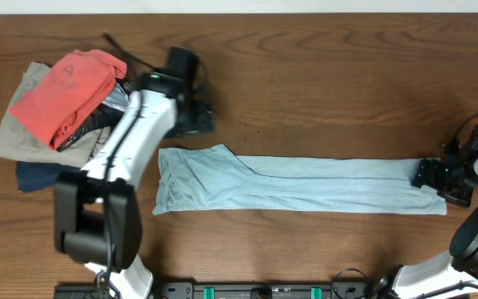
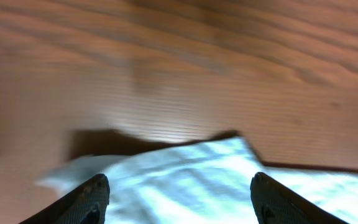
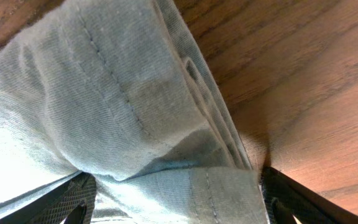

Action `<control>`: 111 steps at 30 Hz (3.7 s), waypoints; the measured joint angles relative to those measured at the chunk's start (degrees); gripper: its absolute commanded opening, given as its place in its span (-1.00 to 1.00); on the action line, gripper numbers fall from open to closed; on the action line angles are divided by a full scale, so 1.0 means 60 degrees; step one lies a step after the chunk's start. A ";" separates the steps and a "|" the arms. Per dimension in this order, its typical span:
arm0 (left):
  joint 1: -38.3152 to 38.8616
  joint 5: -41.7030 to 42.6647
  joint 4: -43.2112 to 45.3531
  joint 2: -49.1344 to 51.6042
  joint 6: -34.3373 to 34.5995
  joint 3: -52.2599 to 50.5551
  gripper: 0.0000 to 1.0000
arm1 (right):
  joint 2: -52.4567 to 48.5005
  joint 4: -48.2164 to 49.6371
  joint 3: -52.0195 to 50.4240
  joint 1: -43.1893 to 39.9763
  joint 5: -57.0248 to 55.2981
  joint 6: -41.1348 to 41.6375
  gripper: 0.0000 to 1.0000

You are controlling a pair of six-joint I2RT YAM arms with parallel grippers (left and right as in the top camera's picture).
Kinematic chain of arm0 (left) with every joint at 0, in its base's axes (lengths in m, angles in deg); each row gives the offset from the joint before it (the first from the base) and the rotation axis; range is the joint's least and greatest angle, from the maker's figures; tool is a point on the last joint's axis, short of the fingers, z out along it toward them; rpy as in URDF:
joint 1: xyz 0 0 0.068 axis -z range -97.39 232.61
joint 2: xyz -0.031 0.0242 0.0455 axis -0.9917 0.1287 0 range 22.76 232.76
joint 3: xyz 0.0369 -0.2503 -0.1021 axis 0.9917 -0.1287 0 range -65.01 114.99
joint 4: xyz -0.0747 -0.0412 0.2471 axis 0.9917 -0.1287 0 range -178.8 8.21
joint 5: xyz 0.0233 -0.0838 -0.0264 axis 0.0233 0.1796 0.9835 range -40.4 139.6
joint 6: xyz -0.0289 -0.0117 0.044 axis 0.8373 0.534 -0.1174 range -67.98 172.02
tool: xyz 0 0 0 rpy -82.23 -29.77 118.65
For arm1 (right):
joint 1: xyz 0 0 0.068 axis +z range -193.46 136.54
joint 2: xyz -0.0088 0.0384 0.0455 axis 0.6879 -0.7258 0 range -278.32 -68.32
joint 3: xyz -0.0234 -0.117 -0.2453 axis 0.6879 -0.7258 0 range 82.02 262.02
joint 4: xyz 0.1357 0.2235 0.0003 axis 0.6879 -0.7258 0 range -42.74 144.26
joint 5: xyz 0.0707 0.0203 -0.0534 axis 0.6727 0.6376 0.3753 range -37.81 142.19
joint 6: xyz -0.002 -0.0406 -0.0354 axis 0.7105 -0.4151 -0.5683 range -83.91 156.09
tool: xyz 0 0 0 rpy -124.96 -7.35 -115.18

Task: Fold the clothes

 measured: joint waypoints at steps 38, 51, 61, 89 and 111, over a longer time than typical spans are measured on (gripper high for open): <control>0.1035 0.0754 -0.0528 0.1938 0.0714 -0.0011 -0.88 | 0.0000 0.0000 -0.0004 0.0000 0.0029 0.0000 0.68; 0.2266 0.0940 -0.2229 -0.0127 0.0769 0.0015 -0.87 | 0.0000 0.0000 -0.0004 0.0000 0.0029 0.0000 0.68; 0.3512 0.0998 -0.2091 -0.0124 0.1293 -0.0339 -0.88 | 0.0000 -0.0011 -0.0004 0.0000 0.0025 0.0004 0.68; 0.3887 -0.1169 -0.1249 -0.0124 0.2055 -0.0368 -0.81 | 0.0000 -0.0011 -0.0004 0.0000 0.0025 0.0004 0.68; 0.3843 -0.0229 0.0248 0.0444 0.1807 -0.0382 0.13 | 0.0000 -0.0011 -0.0004 0.0000 0.0025 0.0004 0.73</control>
